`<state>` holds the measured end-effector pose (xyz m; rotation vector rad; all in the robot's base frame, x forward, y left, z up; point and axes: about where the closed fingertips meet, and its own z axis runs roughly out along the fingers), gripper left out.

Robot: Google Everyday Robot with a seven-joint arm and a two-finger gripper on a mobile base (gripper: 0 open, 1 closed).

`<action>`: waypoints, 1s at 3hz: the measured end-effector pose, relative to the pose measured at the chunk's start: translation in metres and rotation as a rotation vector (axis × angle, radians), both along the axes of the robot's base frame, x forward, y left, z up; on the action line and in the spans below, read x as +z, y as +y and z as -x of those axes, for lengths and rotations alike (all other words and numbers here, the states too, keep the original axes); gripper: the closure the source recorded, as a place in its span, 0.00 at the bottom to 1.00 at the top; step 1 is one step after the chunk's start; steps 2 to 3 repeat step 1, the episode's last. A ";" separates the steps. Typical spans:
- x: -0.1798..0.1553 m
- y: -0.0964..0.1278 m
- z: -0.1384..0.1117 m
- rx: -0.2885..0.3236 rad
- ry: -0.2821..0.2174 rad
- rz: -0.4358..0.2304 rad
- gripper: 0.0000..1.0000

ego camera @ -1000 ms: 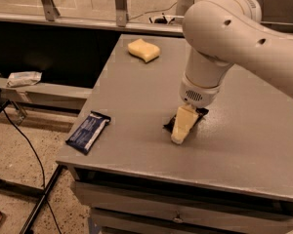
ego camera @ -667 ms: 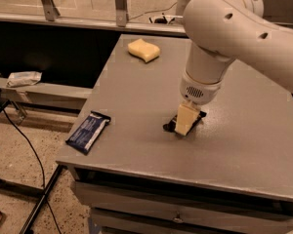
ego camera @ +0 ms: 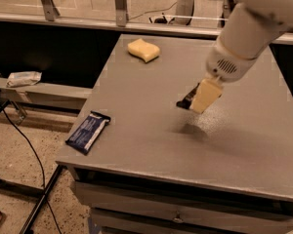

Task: Pick rxbar chocolate

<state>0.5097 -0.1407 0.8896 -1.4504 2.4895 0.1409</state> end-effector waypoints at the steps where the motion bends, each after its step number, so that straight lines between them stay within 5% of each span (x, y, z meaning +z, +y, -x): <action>1: 0.063 -0.025 -0.003 0.024 -0.124 -0.155 1.00; 3: 0.063 -0.025 -0.003 0.024 -0.124 -0.155 1.00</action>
Offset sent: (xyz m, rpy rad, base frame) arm 0.0000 0.0000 0.0000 0.0000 0.0000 0.0000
